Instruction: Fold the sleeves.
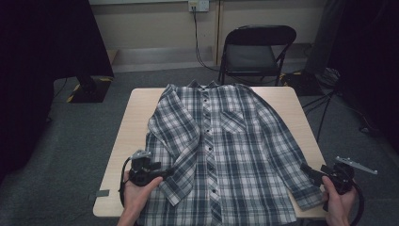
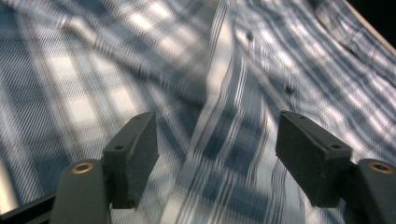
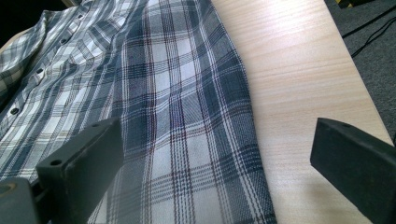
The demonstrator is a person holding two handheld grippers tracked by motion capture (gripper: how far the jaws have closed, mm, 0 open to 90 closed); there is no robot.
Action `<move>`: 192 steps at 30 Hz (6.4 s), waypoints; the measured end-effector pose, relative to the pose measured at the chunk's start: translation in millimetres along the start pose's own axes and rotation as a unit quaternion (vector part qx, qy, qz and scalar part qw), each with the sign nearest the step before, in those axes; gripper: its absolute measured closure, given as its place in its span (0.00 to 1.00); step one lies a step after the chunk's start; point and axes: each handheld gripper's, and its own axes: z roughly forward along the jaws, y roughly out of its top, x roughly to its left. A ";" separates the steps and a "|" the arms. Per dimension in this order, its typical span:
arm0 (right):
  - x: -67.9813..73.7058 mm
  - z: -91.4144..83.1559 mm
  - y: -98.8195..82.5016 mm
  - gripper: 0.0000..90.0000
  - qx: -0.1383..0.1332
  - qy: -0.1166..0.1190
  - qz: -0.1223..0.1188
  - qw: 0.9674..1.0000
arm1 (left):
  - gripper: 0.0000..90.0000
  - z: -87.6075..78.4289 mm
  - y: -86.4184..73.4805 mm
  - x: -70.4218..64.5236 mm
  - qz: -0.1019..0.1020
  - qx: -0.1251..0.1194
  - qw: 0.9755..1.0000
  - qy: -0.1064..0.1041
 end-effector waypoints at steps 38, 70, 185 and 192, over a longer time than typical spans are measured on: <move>-0.2 -0.7 0.6 0.02 -0.003 0.005 0.000 1.000 | 0.94 12.2 -23.7 -21.4 0.057 0.015 0.997 0.056; -1.1 -0.1 0.6 0.02 0.000 0.007 0.005 1.000 | 0.87 61.5 6.7 -125.4 0.135 0.028 0.988 -0.075; 8.0 13.3 0.1 0.96 0.120 -0.070 -0.111 0.984 | 0.06 -29.4 -18.8 33.0 -0.093 -0.090 0.975 0.181; 3.4 8.6 1.7 0.97 0.101 -0.039 -0.077 0.991 | 0.06 -29.2 -18.1 31.4 -0.090 -0.090 0.975 0.183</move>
